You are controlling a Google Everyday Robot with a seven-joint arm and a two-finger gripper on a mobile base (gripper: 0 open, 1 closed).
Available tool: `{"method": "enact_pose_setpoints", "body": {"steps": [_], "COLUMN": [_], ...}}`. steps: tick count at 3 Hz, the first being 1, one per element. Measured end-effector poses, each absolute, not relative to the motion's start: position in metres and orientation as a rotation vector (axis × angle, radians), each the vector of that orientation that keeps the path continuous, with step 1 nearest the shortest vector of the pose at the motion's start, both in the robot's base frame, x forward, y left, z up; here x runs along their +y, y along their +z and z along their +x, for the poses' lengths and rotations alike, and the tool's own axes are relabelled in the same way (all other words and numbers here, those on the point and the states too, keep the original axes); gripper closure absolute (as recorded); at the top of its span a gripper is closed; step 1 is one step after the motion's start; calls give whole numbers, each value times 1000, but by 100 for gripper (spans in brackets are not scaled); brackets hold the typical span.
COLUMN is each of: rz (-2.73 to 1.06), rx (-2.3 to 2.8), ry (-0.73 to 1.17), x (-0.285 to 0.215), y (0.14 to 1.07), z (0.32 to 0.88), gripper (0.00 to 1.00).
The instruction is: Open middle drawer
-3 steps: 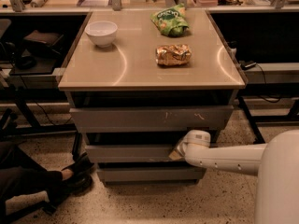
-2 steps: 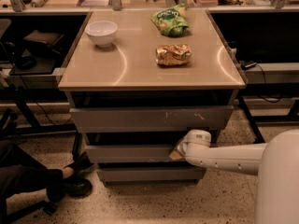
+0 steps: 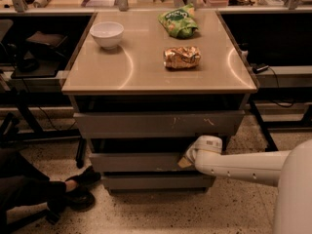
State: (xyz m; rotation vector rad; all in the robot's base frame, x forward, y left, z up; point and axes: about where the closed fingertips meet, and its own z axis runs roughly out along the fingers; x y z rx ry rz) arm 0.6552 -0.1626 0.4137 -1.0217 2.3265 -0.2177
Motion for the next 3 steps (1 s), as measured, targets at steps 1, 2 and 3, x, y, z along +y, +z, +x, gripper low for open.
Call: {"method": "enact_pose_setpoints", "body": {"steps": [1,2,3], "rz": [-1043,-1043,-1025], "rx": [2300,2284,2285], "ry": [-206,-199,-193], "x": [-158,-160,-165], "y": [416,416,415], "z": [649,640,625], "gripper": [100,100,100]}}
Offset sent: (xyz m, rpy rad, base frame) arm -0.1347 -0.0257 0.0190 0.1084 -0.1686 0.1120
